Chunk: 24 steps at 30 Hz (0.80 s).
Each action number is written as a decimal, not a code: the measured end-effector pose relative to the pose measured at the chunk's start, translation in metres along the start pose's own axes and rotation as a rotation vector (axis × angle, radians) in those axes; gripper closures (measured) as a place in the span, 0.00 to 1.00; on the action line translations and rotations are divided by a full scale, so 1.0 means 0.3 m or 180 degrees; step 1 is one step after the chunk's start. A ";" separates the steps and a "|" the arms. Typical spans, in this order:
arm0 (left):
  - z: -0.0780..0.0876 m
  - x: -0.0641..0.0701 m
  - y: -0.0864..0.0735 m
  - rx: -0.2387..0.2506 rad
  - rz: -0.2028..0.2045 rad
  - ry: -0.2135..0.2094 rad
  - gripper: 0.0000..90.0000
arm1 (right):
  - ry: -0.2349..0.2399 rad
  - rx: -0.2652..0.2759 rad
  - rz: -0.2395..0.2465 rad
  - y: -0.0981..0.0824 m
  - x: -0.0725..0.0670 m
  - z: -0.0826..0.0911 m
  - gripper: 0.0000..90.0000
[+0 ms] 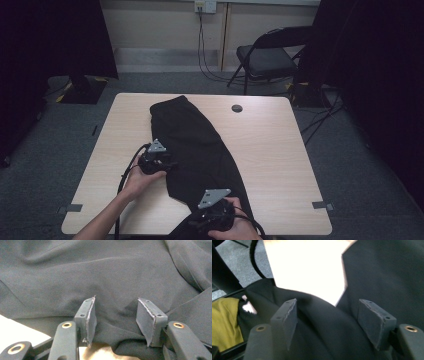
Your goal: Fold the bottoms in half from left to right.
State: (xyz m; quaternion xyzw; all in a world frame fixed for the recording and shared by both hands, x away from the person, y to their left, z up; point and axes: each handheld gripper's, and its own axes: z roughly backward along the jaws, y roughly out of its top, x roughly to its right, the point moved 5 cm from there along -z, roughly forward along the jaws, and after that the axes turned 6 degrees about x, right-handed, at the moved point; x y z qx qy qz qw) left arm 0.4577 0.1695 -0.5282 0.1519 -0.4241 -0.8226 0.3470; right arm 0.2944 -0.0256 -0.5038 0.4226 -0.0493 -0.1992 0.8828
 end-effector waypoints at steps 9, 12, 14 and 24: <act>0.000 0.000 -0.001 0.0007 0.0007 -0.0006 0.55 | -0.0050 0.0091 0.0030 0.004 -0.010 0.002 0.97; 0.001 0.000 -0.001 0.0008 0.0011 -0.0009 0.55 | -0.0133 0.0399 -0.0119 0.039 0.021 0.117 0.98; -0.001 0.002 0.000 0.0028 0.0033 0.0000 0.55 | -0.0314 0.0552 -0.0227 0.040 0.064 0.200 0.98; -0.003 0.003 0.001 0.0008 0.0029 0.0032 0.55 | -0.1173 -0.0041 -0.0770 -0.199 0.269 0.328 0.70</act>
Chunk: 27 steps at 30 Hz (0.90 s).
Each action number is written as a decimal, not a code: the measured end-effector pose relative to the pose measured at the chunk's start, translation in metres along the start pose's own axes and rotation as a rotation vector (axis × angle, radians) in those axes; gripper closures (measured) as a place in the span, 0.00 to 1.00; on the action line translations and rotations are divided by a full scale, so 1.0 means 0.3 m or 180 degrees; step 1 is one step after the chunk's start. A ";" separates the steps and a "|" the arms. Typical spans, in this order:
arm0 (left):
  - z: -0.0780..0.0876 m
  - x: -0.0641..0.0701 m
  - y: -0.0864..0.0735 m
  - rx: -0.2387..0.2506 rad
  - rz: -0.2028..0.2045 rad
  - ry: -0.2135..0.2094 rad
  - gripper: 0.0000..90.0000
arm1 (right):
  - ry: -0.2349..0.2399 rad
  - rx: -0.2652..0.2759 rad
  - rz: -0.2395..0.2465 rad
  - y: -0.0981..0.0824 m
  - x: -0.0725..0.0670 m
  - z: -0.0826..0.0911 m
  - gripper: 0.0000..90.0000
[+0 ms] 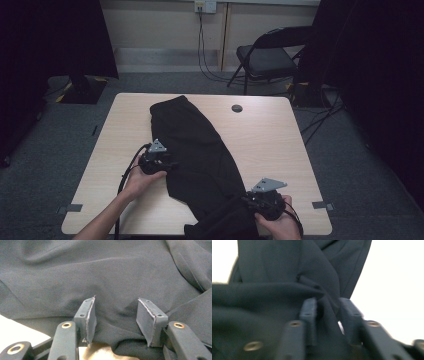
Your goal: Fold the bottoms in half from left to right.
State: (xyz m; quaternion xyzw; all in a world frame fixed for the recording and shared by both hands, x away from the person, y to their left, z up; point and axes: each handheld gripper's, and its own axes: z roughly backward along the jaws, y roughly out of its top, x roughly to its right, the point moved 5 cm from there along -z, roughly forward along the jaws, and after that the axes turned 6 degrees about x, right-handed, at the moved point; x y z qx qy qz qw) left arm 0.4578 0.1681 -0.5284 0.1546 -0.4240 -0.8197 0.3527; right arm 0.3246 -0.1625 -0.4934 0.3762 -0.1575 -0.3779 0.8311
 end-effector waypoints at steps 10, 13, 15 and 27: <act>-0.004 0.002 0.001 0.0016 -0.0006 -0.0017 0.52 | 0.0214 0.0438 0.0125 0.304 0.004 -0.228 0.55; -0.004 0.001 0.001 0.0020 -0.0020 -0.0034 0.49 | 0.0274 0.0349 0.0072 0.360 0.031 -0.362 0.58; -0.004 0.000 0.000 0.0035 0.0008 -0.0054 0.49 | 0.0177 0.0273 0.0199 0.383 0.046 -0.429 0.61; -0.003 0.037 -0.003 0.0034 -0.0023 -0.0151 0.48 | -0.0053 0.0054 0.0230 0.312 0.117 -0.497 0.63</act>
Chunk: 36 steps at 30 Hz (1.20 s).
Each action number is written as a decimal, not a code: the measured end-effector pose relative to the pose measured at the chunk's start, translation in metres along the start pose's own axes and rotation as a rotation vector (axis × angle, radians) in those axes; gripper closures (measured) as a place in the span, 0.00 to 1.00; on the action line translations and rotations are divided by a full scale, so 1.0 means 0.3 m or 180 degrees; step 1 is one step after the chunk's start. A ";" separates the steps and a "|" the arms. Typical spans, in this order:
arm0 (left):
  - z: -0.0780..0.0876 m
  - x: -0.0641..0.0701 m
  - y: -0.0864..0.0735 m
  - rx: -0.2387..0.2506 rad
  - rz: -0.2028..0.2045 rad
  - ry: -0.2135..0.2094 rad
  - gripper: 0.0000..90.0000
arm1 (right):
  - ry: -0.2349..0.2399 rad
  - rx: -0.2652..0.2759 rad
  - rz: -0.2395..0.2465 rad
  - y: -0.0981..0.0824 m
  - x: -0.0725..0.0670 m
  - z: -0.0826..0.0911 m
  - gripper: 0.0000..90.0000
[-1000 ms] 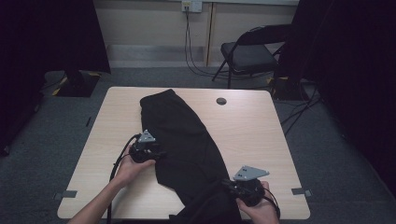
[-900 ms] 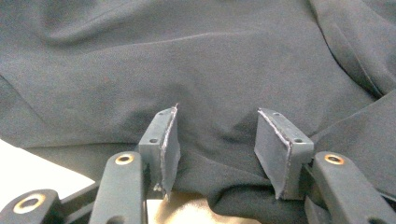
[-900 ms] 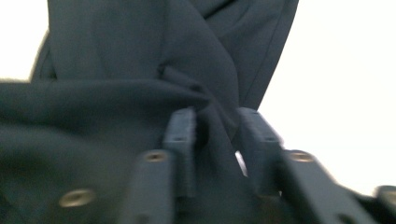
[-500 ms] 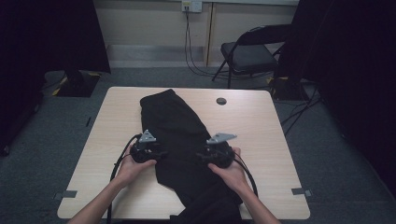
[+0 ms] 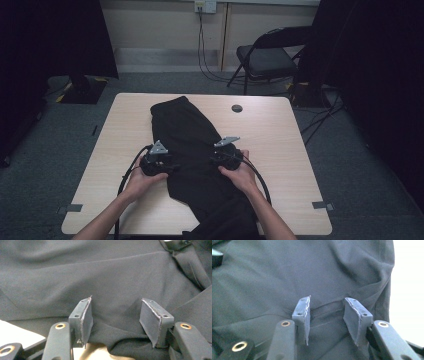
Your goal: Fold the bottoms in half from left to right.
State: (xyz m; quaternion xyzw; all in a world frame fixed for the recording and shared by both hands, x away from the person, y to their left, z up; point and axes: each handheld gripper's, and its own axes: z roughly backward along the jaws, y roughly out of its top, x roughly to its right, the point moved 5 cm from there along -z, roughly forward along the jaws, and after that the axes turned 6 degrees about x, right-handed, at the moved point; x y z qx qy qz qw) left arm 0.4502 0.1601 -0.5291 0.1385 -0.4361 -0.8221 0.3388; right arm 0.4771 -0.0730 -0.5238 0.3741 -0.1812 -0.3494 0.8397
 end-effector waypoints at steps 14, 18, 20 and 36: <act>-0.026 0.218 0.064 -0.0120 -0.0224 -0.0511 0.54 | 0.0200 -0.0019 -0.0035 -0.226 -0.082 0.267 0.63; -0.034 0.202 0.107 0.0026 -0.0179 -0.0467 0.54 | 0.0339 -0.0085 -0.0057 -0.289 -0.179 0.355 0.62; -0.041 0.184 0.111 -0.0030 -0.0168 -0.0461 0.54 | 0.0361 -0.0137 -0.0027 -0.312 -0.220 0.389 0.62; -0.089 0.147 0.058 -0.0102 -0.0284 -0.0310 0.51 | -0.0108 0.0129 -0.0053 -0.027 0.013 0.101 0.59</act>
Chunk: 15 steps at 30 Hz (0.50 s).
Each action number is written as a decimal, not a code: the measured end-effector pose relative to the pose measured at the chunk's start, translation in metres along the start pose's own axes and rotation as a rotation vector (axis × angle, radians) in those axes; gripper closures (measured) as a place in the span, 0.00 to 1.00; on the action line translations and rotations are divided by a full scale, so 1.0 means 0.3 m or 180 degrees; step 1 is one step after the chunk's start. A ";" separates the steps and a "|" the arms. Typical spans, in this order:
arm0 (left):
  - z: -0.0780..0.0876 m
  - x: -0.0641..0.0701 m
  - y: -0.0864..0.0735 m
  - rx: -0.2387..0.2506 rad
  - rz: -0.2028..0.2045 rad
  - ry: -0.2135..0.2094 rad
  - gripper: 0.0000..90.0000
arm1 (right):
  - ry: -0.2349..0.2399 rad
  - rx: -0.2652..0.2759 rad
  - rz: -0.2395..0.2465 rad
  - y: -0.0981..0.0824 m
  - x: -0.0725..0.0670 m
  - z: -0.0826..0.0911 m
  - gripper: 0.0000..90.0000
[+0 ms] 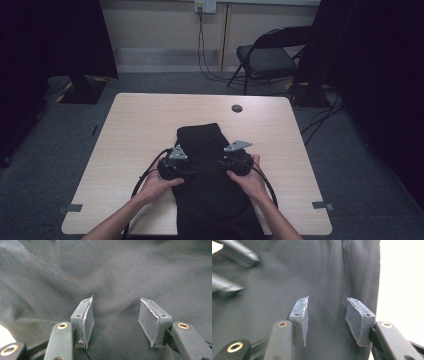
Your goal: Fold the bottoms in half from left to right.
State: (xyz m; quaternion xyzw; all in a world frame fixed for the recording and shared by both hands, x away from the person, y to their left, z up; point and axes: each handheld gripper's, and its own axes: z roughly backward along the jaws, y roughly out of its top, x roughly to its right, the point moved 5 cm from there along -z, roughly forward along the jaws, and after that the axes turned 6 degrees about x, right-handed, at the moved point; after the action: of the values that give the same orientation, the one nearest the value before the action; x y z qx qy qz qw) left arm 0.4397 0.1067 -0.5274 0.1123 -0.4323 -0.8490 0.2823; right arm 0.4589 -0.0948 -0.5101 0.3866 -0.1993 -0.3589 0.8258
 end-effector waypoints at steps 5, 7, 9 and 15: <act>0.003 0.004 -0.006 0.0026 -0.0013 0.0003 0.50 | 0.0043 -0.0026 -0.0078 -0.034 0.001 -0.044 0.58; 0.006 0.009 -0.009 0.0069 0.0045 -0.0074 0.50 | 0.0147 -0.0087 -0.0075 -0.055 -0.009 -0.013 0.58; 0.013 0.034 -0.015 0.0080 0.0029 -0.0184 0.50 | 0.0200 -0.0114 -0.0033 -0.083 -0.023 0.026 0.58; 0.040 0.149 -0.033 -0.0101 -0.0241 -0.0368 0.51 | 0.0289 -0.0190 0.0028 -0.171 -0.102 0.150 0.58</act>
State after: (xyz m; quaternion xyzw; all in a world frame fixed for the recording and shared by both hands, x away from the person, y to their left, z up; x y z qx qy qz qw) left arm 0.3941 0.0936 -0.5256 0.0748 -0.4298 -0.8709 0.2263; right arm 0.3889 -0.1170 -0.5236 0.3768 -0.1524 -0.3432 0.8467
